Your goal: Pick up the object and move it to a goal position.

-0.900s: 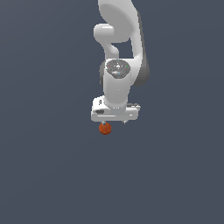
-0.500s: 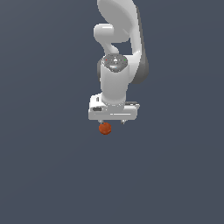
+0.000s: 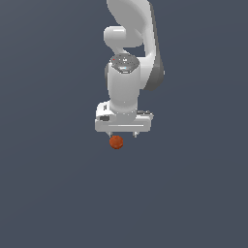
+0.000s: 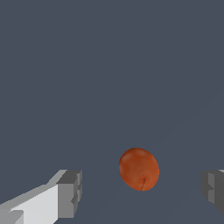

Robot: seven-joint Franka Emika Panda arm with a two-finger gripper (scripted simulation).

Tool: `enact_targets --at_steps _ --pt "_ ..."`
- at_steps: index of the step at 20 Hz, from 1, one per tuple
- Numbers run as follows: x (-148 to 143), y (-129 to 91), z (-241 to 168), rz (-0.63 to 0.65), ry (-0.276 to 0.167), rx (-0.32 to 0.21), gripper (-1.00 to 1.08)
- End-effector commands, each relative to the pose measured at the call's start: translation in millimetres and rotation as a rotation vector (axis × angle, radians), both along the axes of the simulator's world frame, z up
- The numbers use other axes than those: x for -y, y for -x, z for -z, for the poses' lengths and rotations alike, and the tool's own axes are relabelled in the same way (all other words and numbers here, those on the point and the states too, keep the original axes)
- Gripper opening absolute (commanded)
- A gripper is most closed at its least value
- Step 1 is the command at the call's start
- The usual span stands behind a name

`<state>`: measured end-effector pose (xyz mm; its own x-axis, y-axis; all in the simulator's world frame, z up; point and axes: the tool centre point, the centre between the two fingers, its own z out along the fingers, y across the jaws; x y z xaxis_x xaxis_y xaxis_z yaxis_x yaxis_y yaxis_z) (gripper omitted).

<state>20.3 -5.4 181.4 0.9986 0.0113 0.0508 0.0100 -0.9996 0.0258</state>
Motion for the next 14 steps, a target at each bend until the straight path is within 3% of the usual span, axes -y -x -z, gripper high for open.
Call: enact_targets --at_steps 1,14 --pt "0 0 1 0.017 -0.002 0.000 1.00" --pt "4 9 18 0.267 -0.023 -0.008 1.00"
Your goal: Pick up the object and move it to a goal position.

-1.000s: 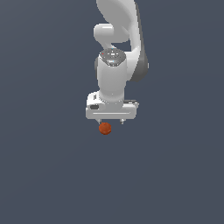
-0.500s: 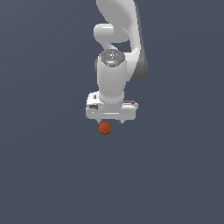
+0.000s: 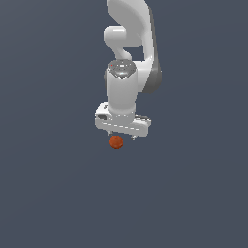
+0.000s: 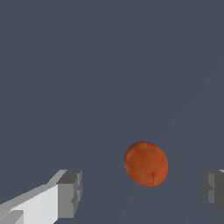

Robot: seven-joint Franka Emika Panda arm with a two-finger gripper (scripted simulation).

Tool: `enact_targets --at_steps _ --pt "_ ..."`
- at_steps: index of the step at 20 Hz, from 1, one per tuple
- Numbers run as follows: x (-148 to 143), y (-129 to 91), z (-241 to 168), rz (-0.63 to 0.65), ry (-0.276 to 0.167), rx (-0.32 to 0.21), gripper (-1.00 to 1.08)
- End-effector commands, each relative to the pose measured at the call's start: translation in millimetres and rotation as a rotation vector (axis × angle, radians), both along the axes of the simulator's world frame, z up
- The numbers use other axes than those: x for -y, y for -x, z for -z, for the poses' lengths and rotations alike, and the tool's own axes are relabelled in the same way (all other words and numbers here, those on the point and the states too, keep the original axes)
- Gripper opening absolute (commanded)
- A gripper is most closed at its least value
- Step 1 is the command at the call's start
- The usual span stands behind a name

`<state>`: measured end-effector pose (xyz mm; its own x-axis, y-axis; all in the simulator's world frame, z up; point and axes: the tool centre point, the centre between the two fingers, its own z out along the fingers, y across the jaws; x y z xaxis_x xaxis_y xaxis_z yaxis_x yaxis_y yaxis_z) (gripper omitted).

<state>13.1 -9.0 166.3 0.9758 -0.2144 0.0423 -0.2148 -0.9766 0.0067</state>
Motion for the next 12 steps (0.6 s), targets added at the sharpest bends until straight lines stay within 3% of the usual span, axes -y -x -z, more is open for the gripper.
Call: enact_targets --at_steps 1,12 --pt "1 2 5 0.070 -0.005 -0.002 1.00" --pt "8 14 25 0.401 -0.024 -0.013 1.00"
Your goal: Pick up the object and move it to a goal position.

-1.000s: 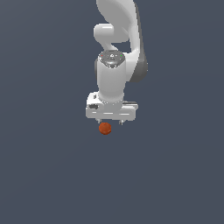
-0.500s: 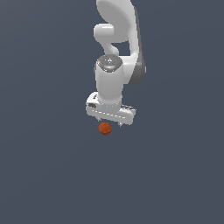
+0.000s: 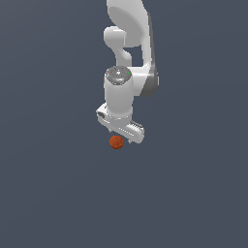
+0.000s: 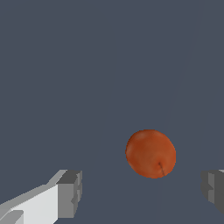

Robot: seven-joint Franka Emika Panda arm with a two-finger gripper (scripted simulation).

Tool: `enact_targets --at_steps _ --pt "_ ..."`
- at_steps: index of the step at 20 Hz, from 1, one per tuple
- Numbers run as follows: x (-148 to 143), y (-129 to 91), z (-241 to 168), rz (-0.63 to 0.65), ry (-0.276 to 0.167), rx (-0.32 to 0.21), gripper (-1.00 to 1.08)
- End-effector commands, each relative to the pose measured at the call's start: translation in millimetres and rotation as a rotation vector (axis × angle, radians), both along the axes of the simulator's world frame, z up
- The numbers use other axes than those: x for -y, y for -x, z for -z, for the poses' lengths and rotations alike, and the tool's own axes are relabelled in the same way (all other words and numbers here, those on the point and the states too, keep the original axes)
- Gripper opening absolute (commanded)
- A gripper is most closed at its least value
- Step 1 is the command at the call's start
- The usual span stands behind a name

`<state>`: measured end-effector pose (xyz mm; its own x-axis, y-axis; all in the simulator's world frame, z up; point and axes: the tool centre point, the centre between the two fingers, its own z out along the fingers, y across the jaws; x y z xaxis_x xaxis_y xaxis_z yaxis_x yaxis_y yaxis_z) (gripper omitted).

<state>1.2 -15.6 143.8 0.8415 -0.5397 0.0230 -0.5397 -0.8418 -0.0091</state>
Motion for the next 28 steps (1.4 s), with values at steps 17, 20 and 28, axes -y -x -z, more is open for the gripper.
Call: enact_targets --at_steps 17,20,28 --pt "14 20 32 0.563 -0.015 -0.016 1.00" --pt "17 23 36 0.650 -0.016 -0.018 1.00" --pt "22 29 44 0.813 -0.016 -0.020 1.00"
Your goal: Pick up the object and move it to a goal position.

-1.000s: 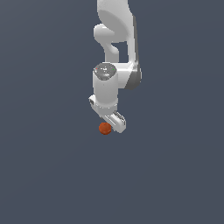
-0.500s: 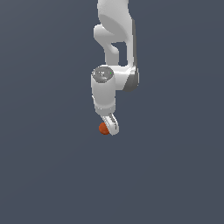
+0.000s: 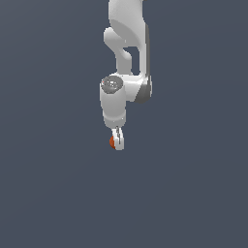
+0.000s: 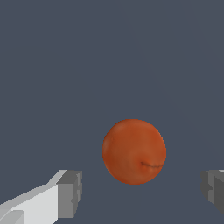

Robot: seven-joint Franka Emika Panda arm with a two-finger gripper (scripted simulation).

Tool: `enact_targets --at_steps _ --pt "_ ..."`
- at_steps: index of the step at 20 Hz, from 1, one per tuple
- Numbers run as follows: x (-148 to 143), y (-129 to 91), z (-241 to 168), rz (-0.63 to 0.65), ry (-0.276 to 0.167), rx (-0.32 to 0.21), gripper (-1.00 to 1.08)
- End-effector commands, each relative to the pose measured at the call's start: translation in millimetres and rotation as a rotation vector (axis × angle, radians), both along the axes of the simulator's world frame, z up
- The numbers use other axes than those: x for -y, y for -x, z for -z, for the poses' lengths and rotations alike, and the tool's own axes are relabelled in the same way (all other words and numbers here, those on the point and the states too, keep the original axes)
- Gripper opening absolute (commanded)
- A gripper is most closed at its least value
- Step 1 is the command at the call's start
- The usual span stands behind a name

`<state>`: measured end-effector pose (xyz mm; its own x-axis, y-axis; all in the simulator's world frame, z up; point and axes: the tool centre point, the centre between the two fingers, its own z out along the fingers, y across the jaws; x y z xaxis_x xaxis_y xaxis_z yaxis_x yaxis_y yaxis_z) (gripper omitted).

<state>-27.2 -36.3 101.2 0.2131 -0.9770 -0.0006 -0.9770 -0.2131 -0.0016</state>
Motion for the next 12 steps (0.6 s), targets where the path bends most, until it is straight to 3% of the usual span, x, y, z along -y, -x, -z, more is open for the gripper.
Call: enact_targets --at_steps 1,12 --pt "1.3 1.4 1.8 0.040 0.000 -0.001 1.00" --pt "2.6 3.3 5.5 0.086 0.001 -0.002 1.00"
